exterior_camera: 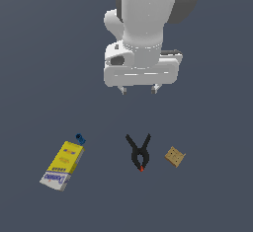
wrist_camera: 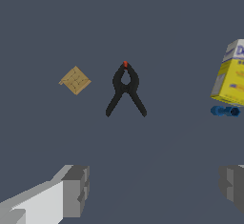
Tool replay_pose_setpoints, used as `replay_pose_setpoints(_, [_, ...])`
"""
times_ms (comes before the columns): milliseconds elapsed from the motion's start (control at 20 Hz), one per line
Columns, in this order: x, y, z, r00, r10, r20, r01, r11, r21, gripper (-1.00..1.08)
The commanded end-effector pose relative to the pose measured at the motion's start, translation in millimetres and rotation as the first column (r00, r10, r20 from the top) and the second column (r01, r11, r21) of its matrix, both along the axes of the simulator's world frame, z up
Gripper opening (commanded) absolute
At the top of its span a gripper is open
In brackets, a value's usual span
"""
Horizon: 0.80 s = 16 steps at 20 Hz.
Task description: Pick up a designated object from a clutter of objects.
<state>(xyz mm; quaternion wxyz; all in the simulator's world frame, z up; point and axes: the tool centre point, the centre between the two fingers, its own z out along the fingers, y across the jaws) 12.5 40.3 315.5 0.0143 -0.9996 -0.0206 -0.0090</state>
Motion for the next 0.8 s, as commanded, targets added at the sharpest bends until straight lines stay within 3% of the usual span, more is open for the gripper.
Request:
replay_pose_setpoints(0, [0.2, -0.1, 0.0, 1.0, 0.0, 0.001, 0.0, 1.0, 0.001, 1.0])
replay_pose_setpoints(400, [9.6, -16.5, -14.1, 1.0, 0.018, 0.0, -0.018, 1.0, 0.002, 1.0])
replay_pose_setpoints(750, [26.9, -54.4, -46.4, 0.998, 0.058, 0.0, -0.058, 0.998, 0.003, 1.0])
